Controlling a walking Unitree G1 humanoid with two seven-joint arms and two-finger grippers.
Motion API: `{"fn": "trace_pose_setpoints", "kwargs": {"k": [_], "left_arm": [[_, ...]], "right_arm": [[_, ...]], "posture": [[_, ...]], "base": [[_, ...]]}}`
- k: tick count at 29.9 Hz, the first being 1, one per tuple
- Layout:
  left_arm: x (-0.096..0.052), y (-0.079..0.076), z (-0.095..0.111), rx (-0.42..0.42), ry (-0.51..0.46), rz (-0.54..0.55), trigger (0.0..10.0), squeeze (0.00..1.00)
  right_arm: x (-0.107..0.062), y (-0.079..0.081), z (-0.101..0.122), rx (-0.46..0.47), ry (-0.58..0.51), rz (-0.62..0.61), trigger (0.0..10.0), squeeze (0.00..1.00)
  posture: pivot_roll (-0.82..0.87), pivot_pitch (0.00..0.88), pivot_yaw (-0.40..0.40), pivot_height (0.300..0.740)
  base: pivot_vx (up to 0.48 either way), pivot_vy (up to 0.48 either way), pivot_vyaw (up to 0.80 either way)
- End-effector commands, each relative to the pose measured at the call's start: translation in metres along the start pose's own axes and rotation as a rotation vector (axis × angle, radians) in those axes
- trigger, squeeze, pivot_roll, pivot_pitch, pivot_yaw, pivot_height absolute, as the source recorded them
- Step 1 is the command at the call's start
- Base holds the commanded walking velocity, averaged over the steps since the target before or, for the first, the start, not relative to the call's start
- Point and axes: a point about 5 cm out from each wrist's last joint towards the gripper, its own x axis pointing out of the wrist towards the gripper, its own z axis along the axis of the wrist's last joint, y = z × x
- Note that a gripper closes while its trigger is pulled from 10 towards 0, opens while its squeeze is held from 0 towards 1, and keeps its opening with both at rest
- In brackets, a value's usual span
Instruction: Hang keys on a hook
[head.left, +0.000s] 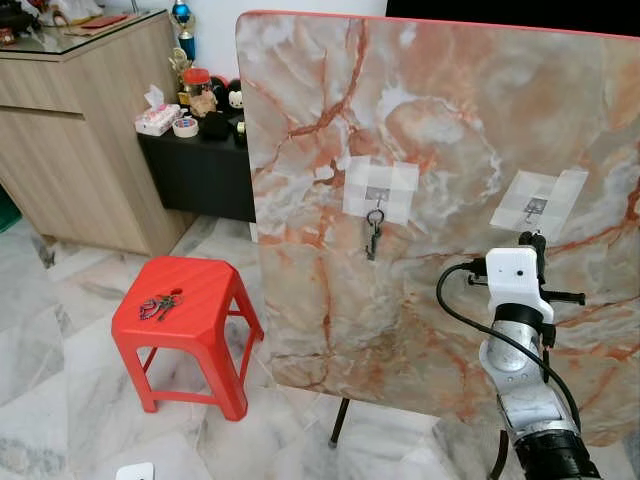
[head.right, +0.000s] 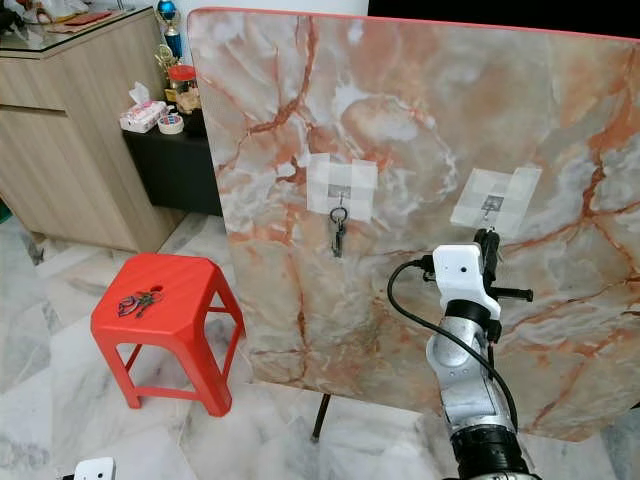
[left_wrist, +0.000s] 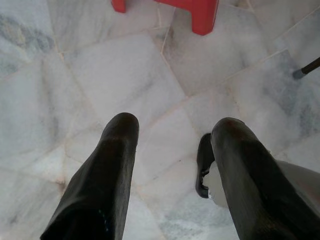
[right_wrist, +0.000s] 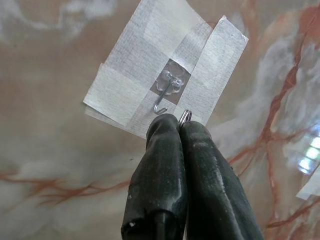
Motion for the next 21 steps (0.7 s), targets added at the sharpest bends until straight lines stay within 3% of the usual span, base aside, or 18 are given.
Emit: {"fn": "trace_pose_setpoints", "kwargs": {"k": [1, 21], "left_arm": [[0.0003, -0.0043, -0.0018, 0.011, 0.019, -0.008, 10.0, 0.00], [-0.0013, -0.0001, -0.0058, 0.008, 0.027, -0.001, 10.0, 0.00]], "right_arm": [[0.0052, -0.0008, 0.0031, -0.010, -0.004, -0.015, 10.0, 0.00], [0.0121, 0.0042, 0.0025, -0.049, 0.024, -0.025, 10.0, 0.00]], "posture": [[0.00, 0.000, -0.021, 0.740], [0.00, 0.000, -0.022, 0.740]], "base": [[0.000, 0.000, 0.00], [0.000, 0.000, 0.00]]}}
